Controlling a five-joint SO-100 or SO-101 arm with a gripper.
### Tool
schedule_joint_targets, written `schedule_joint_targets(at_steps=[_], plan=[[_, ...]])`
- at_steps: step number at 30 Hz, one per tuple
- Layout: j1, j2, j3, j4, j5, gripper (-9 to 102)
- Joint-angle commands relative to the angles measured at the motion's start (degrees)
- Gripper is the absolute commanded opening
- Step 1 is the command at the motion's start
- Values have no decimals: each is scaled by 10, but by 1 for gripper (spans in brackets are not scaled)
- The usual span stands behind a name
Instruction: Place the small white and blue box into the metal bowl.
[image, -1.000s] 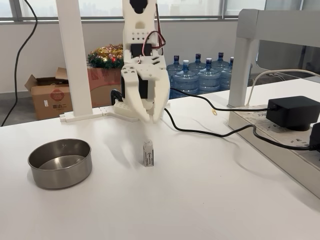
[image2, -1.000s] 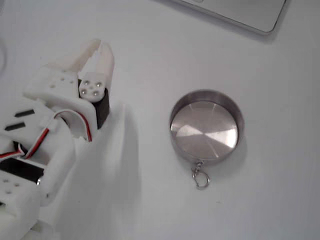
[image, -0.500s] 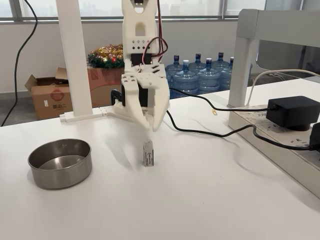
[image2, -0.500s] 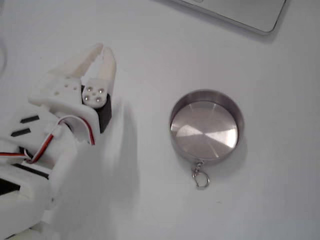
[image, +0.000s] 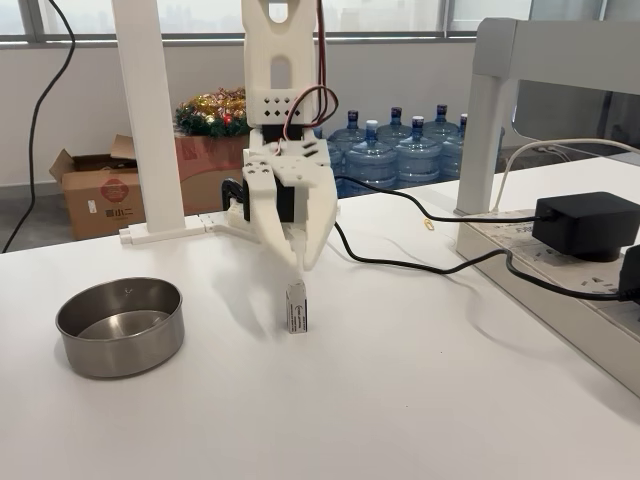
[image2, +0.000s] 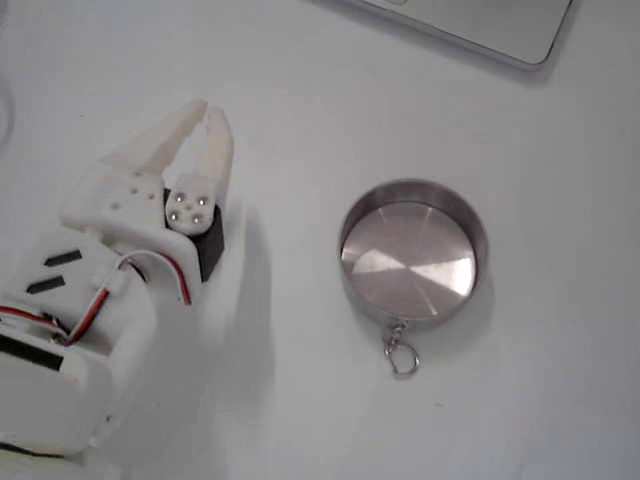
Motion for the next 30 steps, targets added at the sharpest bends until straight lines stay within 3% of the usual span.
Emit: schedule_joint_targets(at_steps=[1, 24, 30], plan=[[3, -4, 34, -17, -4, 0], [2, -29, 35, -18, -4, 2], [2, -30, 35, -18, -3, 21]])
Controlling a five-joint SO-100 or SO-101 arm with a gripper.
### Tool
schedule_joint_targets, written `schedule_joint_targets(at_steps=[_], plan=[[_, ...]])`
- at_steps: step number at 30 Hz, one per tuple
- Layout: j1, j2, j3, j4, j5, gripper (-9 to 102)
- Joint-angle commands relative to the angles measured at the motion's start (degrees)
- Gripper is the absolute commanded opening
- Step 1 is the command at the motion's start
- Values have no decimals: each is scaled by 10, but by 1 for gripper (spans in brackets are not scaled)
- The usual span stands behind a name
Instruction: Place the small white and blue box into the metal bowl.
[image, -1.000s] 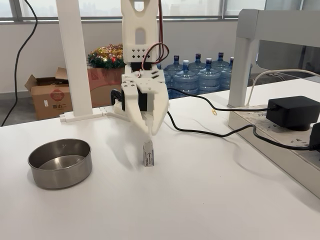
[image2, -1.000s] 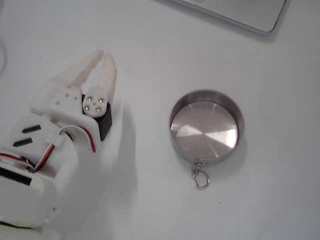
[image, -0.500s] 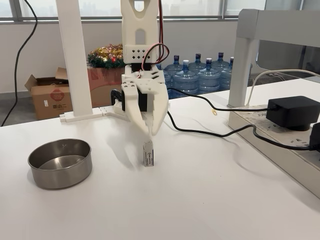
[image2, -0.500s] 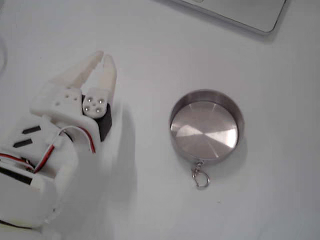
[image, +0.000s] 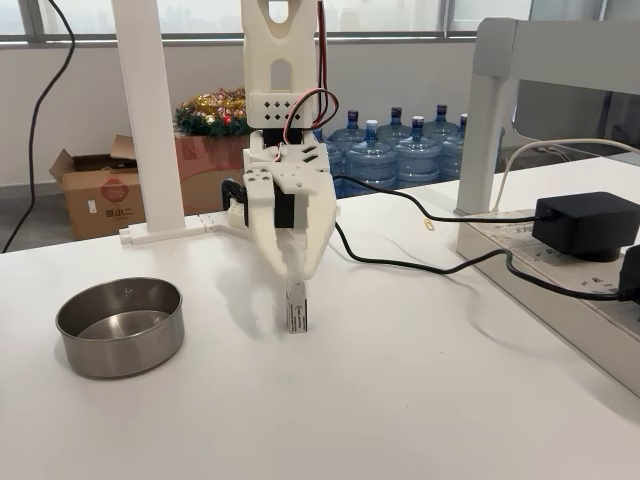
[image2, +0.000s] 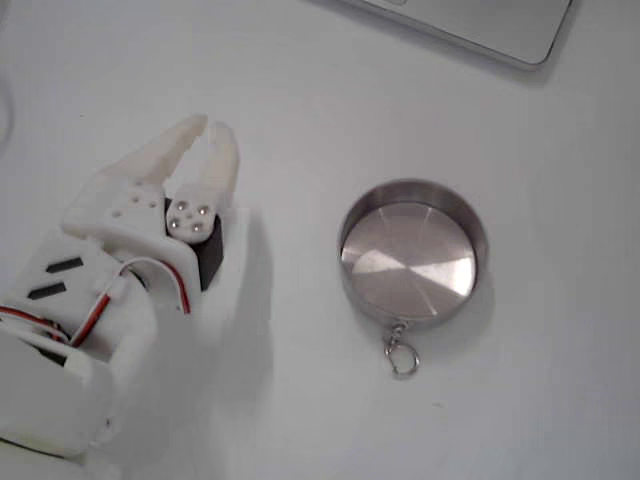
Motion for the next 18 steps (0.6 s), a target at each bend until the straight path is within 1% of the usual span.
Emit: schedule_joint_targets(at_steps=[1, 4, 8, 18], plan=[[-1, -1, 34, -9, 0, 24], [-4, -2, 34, -9, 2, 30], [-6, -7, 34, -9, 1, 34], [-25, -9, 33, -1, -2, 34]])
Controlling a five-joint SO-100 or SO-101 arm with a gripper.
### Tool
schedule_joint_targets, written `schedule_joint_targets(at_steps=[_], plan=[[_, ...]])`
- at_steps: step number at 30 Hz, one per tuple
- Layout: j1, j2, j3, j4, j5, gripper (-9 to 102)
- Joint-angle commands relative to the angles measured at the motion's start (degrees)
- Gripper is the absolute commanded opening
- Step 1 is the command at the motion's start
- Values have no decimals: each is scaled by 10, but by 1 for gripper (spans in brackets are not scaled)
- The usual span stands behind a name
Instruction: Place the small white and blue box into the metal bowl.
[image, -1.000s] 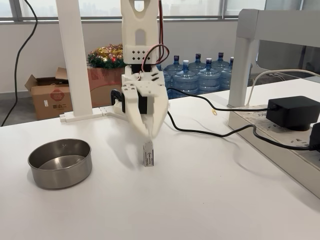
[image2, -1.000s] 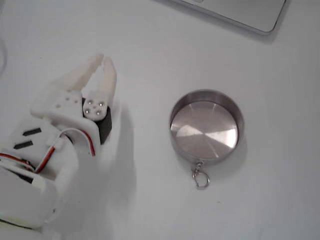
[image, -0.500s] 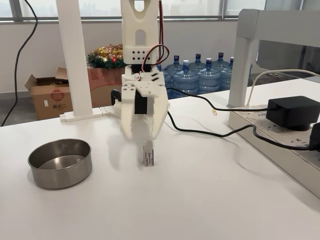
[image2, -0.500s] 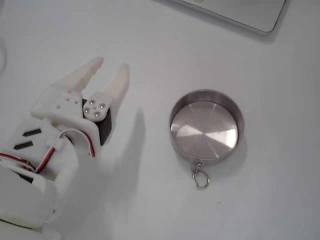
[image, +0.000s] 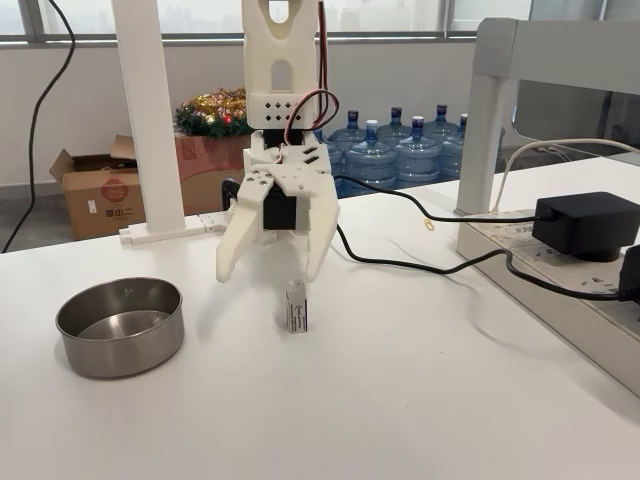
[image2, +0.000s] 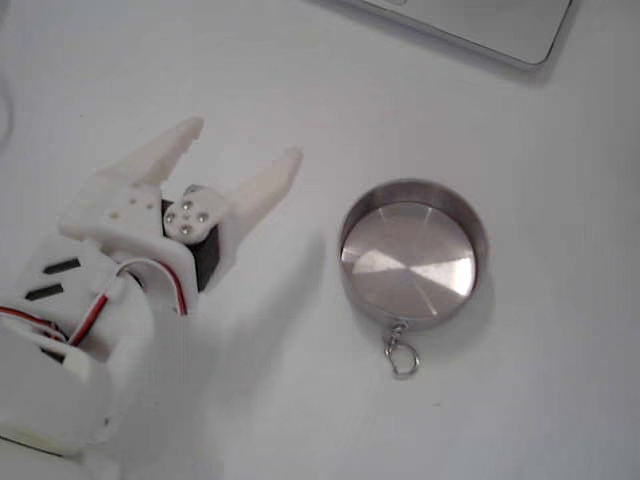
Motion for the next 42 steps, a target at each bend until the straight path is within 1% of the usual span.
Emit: schedule_joint_targets(at_steps=[1, 5, 13, 18, 29, 42], plan=[[-14, -3, 33, -1, -2, 34], [-28, -31, 32, -7, 1, 34], [-27, -39, 33, -1, -4, 34], [-27, -75, 32, -9, -2, 34], [-27, -69, 31, -10, -1, 34], [-27, -129, -32, -9, 1, 34]])
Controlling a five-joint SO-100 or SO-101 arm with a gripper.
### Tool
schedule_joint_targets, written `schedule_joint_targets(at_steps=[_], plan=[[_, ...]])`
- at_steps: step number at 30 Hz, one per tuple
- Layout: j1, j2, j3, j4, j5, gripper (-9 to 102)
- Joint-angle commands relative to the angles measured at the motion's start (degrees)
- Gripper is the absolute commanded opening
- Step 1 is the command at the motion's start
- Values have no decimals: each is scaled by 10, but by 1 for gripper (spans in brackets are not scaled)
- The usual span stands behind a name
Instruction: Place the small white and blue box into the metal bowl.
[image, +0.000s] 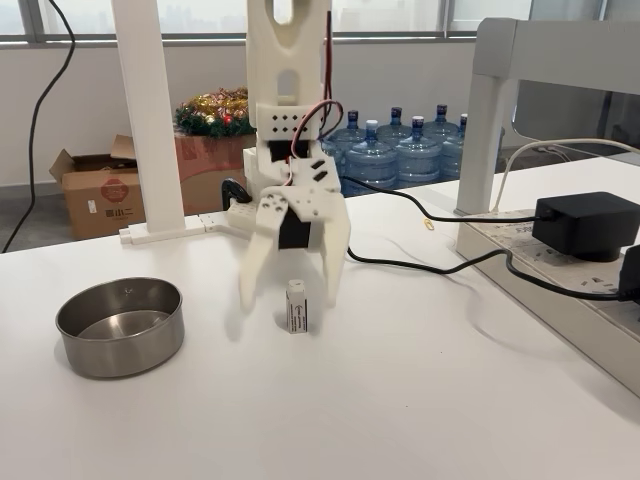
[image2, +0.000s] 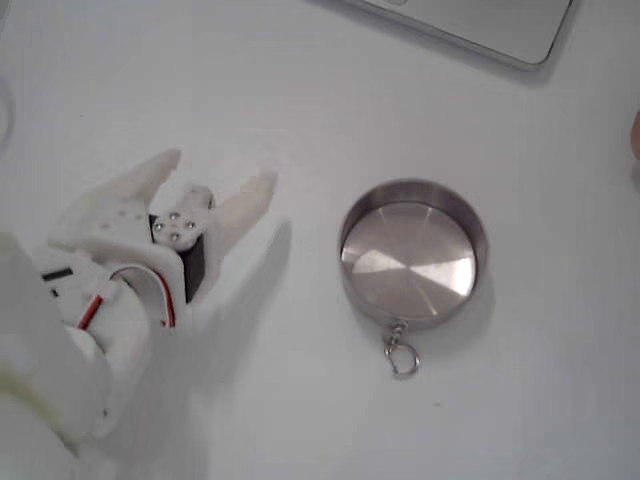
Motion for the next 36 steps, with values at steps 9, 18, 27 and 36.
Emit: schedule_joint_targets(at_steps=[9, 18, 27, 36], plan=[[-3, -9, -4, -9, 3, 34], [-3, -19, -4, -9, 3, 33], [-3, -20, -3, -10, 3, 33], [-3, -20, -1, -10, 3, 33]])
